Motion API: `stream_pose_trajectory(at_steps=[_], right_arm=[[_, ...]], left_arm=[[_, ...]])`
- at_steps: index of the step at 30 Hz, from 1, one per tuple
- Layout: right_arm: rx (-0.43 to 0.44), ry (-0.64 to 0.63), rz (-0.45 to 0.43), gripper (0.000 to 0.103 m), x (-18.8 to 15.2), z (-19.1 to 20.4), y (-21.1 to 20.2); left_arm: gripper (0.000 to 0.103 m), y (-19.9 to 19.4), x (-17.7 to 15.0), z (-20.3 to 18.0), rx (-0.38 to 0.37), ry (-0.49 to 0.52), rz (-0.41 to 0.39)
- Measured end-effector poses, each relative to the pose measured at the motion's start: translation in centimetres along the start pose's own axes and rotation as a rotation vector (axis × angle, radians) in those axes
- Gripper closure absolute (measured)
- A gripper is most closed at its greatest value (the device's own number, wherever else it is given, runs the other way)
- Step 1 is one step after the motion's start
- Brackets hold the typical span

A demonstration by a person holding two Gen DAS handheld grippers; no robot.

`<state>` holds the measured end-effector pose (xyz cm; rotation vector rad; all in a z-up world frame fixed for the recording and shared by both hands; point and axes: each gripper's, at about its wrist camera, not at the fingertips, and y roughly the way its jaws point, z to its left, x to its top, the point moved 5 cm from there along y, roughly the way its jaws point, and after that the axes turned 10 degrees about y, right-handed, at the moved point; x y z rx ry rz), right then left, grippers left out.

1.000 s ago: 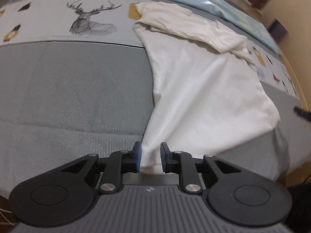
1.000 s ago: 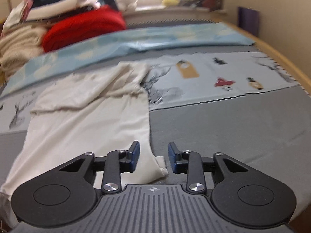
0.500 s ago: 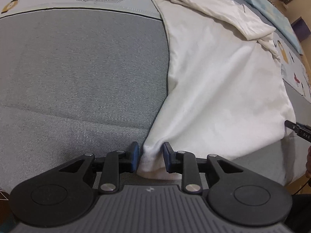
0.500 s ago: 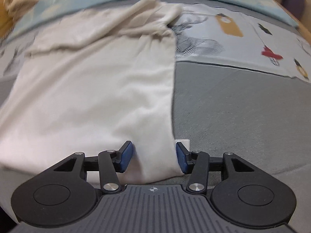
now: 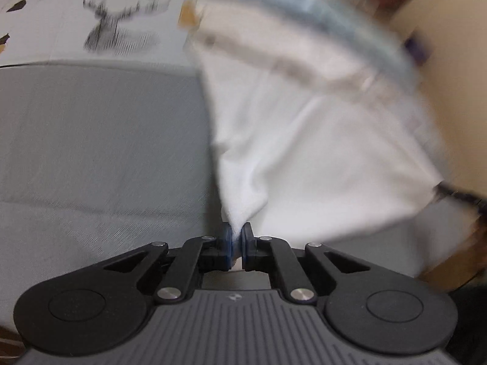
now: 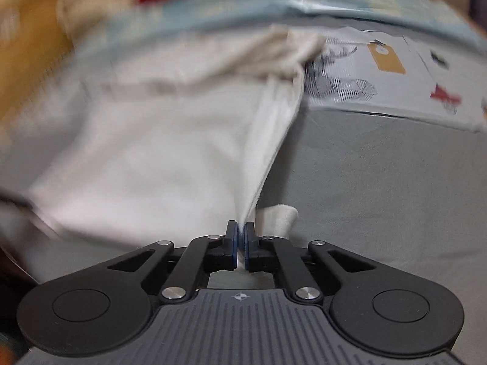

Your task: Fold small clothes

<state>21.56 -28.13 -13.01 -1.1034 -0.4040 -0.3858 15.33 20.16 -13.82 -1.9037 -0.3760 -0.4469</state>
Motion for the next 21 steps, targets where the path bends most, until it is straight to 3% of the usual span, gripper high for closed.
stream_pose_trajectory(at_steps=[2,3,5,6,8,10,11,12,13,15,17,21], right_arm=[[0.244,0.242,-0.128,0.100,1.6,-1.6,-4.2],[0.348,0.339,-0.193,0.100,2.2,-2.6,-6.1],[0.434,0.456,-0.282,0.100,2.5,-4.5,-8.2],[0.420,0.485,-0.292,0.100,2.4,-5.3,-8.5],[0.275,0.494,-0.234,0.100,1.7,-6.3,-7.2],[0.046,0.448,-0.107,0.098,0.5,-6.9,-4.4],[-0.056,0.417,-0.049,0.095,-0.1,-7.1,-3.1],[-0.132,0.382,-0.022,0.095,-0.5,-7.1,-2.4],[-0.165,0.353,-0.018,0.095,-0.5,-6.9,-2.1],[-0.142,0.349,-0.013,0.087,-0.5,-6.6,-1.6],[-0.133,0.355,0.021,0.062,-0.7,-6.6,-1.1],[-0.192,0.285,0.098,0.060,-1.4,-6.0,0.6]], left_arm=[[0.097,-2.6,0.4,0.5,-0.089,-0.061,-0.109],[0.097,-3.5,0.3,0.8,-0.098,-0.074,-0.140],[0.097,-3.7,0.1,1.7,-0.046,-0.103,-0.131],[0.097,-3.1,-0.2,2.0,-0.010,-0.115,-0.094],[0.095,-2.0,-0.3,1.8,0.017,-0.108,-0.034],[0.082,-1.4,-0.1,1.4,0.009,-0.103,-0.015],[0.066,-1.1,-0.1,1.3,0.015,-0.111,-0.007],[0.061,-0.6,-0.1,1.3,0.033,-0.126,0.009],[0.061,0.0,-0.2,1.4,0.052,-0.139,0.033],[0.059,0.8,-0.9,1.8,0.073,-0.162,0.084],[0.058,2.1,-1.0,2.4,0.104,-0.183,0.132],[0.058,3.9,-1.1,3.5,0.163,-0.188,0.190]])
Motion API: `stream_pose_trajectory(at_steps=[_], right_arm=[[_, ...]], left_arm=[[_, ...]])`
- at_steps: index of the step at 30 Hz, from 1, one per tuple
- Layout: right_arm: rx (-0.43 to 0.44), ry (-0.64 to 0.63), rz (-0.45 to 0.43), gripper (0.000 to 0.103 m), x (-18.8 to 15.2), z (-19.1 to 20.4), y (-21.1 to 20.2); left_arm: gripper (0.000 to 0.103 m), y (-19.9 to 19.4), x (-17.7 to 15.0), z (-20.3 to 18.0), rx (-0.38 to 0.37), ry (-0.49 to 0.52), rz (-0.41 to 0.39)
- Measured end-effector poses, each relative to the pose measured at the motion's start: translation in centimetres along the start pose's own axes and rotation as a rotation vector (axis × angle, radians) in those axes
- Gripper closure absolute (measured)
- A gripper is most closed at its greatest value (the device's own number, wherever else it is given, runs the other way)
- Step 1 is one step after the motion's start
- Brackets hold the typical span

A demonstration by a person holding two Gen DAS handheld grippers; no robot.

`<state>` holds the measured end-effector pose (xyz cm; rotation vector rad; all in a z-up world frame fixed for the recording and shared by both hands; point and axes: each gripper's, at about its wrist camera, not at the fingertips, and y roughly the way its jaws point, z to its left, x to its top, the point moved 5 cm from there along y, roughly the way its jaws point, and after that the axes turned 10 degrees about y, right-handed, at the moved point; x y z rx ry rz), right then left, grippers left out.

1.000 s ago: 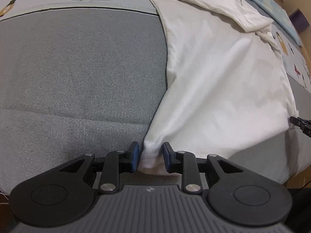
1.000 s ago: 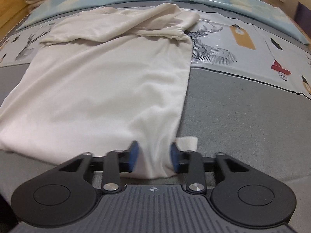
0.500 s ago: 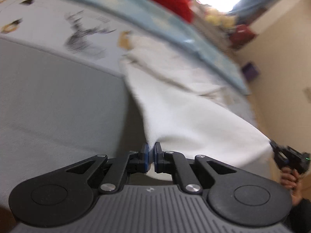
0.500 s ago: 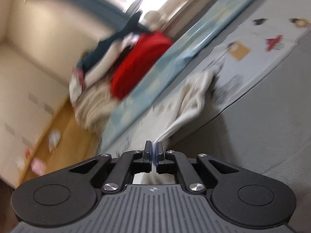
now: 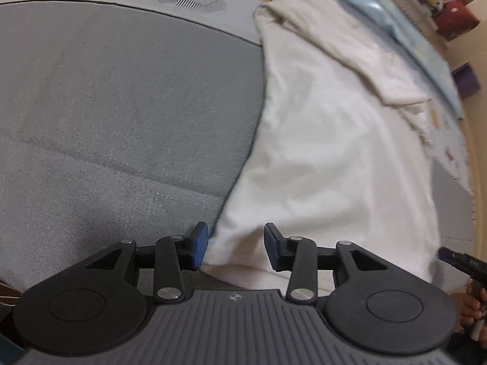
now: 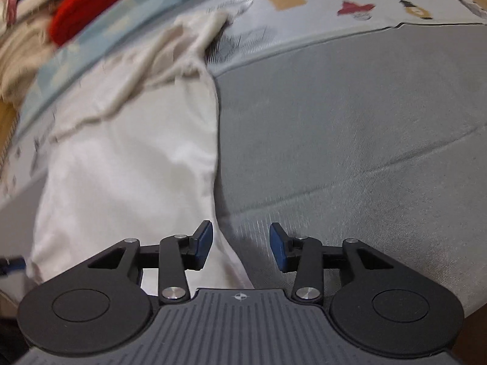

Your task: Fold small clothes

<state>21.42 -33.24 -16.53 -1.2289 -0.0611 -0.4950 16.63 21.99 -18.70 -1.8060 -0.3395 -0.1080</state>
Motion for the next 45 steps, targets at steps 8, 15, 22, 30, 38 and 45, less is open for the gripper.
stream_pose_trajectory(at_steps=[8,15,22,30,38,45], right_arm=[[-0.056,-0.199,0.121,0.087,-3.6,1.9,1.4],[-0.110,-0.182,0.023,0.099,-2.6,0.5,-0.9],[-0.236,-0.214,0.086,0.099,-4.1,-1.1,-1.0],[-0.327,-0.317,-0.022,0.097,-4.5,0.7,-2.4],[-0.210,-0.263,-0.341,0.076,-1.4,3.1,-6.1],[-0.108,-0.193,-0.455,0.078,1.3,5.6,-5.9]], left_arm=[[0.086,1.9,-0.1,-1.7,0.075,0.096,0.051],[0.096,0.5,-1.7,-5.0,-0.003,0.298,0.055],[0.096,1.3,-4.1,-5.4,0.073,0.444,0.162],[0.076,-1.1,-0.8,-6.5,0.029,0.393,-0.044],[0.076,-1.8,2.6,-11.9,0.055,0.364,-0.299],[0.094,-2.1,5.5,-18.8,0.081,0.491,-0.434]])
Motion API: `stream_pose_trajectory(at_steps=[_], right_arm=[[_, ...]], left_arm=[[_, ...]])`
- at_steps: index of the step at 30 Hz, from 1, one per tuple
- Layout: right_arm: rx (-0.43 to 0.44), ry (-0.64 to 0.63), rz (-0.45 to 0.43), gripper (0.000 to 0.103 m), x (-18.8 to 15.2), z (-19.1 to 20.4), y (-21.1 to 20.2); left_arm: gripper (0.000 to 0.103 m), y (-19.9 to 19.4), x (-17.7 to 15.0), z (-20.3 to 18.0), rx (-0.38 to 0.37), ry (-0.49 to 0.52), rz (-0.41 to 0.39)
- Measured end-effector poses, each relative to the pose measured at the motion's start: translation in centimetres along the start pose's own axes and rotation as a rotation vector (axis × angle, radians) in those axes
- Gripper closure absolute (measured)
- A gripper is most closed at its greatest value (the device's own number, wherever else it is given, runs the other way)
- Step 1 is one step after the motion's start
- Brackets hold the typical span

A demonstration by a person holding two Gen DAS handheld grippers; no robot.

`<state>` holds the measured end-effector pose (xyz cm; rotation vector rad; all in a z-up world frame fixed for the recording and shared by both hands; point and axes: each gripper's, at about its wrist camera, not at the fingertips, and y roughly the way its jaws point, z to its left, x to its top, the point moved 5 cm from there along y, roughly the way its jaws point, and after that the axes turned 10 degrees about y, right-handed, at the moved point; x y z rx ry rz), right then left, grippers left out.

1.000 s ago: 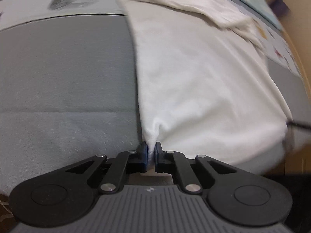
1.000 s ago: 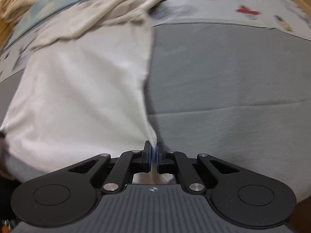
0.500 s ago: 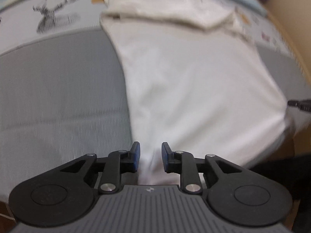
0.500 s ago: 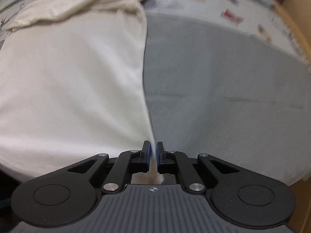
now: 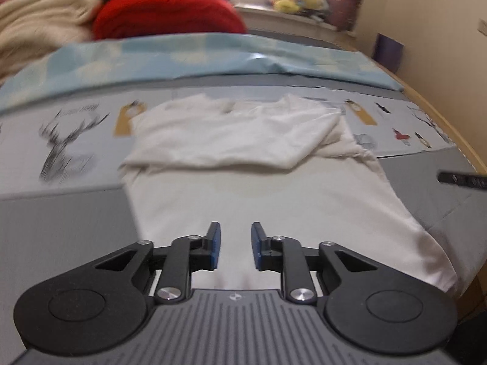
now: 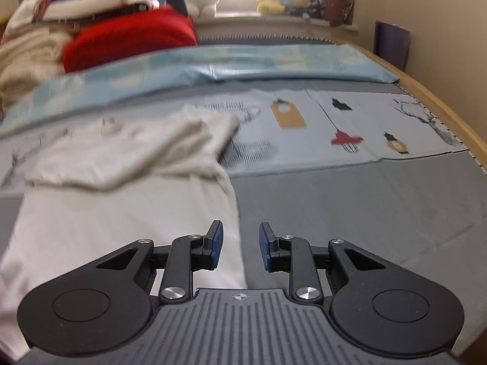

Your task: Fold small clothes

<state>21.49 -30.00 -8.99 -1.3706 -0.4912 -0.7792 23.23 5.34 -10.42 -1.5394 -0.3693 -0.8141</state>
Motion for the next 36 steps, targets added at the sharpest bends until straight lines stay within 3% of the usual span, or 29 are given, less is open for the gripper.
stream_pose_trajectory(at_steps=[2,6,11,16,18,22,23,24,25,26,28,32,34,36], right_arm=[[0.030,0.047,-0.017,0.103,0.9,0.4,0.5],[0.047,0.093,-0.045,0.103,2.5,1.2,1.7],[0.065,0.092,0.072,0.099,2.1,2.5,4.1],[0.026,-0.027,0.171,0.097,0.7,3.6,5.8],[0.020,-0.053,0.180,0.097,0.6,3.7,6.1],[0.009,-0.053,0.204,0.097,0.7,3.7,7.1],[0.005,-0.048,0.208,0.097,0.8,3.6,7.4],[0.001,-0.043,0.214,0.097,0.8,3.6,7.7],[-0.003,-0.040,0.221,0.096,0.7,3.8,7.9],[-0.008,-0.043,0.230,0.096,0.5,4.0,8.3],[-0.017,-0.062,0.237,0.096,0.3,4.7,8.7],[-0.030,-0.096,0.239,0.096,0.2,6.4,9.6],[-0.022,-0.124,0.228,0.096,0.2,7.6,10.1],[-0.021,-0.163,0.212,0.096,0.3,9.0,10.8]], left_arm=[[0.101,1.2,1.6,-1.5,-0.017,0.047,-0.008],[0.101,4.9,5.4,-4.0,-0.022,0.106,-0.028],[0.098,10.9,8.4,-6.5,-0.038,0.096,-0.042],[0.080,16.9,7.7,-7.8,-0.013,0.070,0.014],[0.061,18.3,8.0,-8.1,0.000,0.086,0.013],[0.058,20.1,8.3,-8.8,0.012,0.144,-0.015],[0.058,20.8,8.2,-8.8,0.022,0.173,0.003],[0.067,21.2,8.0,-8.9,0.032,0.201,0.021],[0.077,21.7,8.0,-8.6,0.042,0.226,0.031],[0.097,21.7,8.1,-8.1,0.043,0.236,0.027],[0.098,21.2,8.6,-6.1,0.038,0.211,0.013],[0.099,16.8,10.5,4.1,0.098,-0.037,-0.043],[0.098,14.4,10.0,10.9,0.214,-0.168,-0.048],[0.096,11.7,7.2,20.0,0.453,-0.346,0.005]])
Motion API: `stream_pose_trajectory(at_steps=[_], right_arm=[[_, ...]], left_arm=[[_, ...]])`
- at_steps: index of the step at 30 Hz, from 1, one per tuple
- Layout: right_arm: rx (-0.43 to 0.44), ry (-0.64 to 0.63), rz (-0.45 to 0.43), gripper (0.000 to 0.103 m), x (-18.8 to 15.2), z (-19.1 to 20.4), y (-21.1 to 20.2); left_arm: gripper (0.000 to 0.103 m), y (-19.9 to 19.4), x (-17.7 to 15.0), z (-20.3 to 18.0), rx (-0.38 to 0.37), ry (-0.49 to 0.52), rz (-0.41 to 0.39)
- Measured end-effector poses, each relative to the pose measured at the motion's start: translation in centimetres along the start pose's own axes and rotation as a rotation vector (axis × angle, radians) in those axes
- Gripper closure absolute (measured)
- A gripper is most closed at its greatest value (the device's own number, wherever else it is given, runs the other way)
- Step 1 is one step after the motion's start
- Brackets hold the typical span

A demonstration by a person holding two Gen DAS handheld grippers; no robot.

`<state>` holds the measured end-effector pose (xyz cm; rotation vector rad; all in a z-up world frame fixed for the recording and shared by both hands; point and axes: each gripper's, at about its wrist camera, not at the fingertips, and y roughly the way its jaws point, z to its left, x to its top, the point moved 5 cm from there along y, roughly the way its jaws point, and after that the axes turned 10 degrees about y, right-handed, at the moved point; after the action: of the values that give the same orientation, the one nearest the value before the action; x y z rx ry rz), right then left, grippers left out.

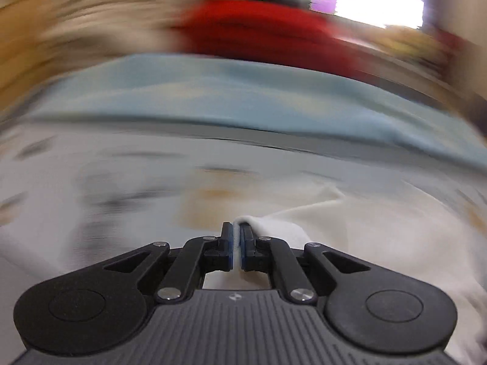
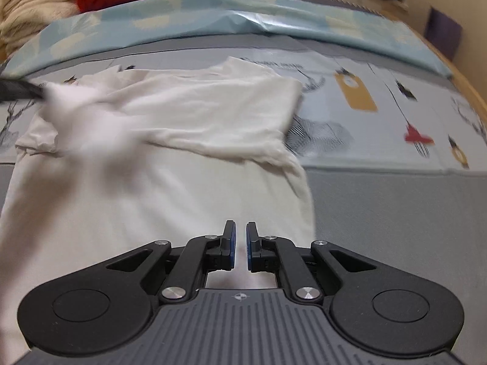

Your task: Fold small clothes

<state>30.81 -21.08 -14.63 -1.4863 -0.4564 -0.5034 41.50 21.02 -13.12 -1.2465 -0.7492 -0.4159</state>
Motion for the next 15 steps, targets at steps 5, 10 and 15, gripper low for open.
stream_pose_trajectory(at_steps=[5,10,15], right_arm=[[0.045,-0.076,-0.070,0.096,1.5,4.6,1.3],[0.123,-0.181,-0.186,0.091,3.7,11.1,2.3],[0.217,-0.321,-0.267,0.067,4.7,19.3,4.2]], left_arm=[[0.094,-1.3,-3.6,19.3,0.621,-0.429,0.101],[0.075,-0.5,-2.3,17.5,0.354,-0.415,0.043],[0.074,1.0,-1.3,12.3,0.171,-0.346,0.053]])
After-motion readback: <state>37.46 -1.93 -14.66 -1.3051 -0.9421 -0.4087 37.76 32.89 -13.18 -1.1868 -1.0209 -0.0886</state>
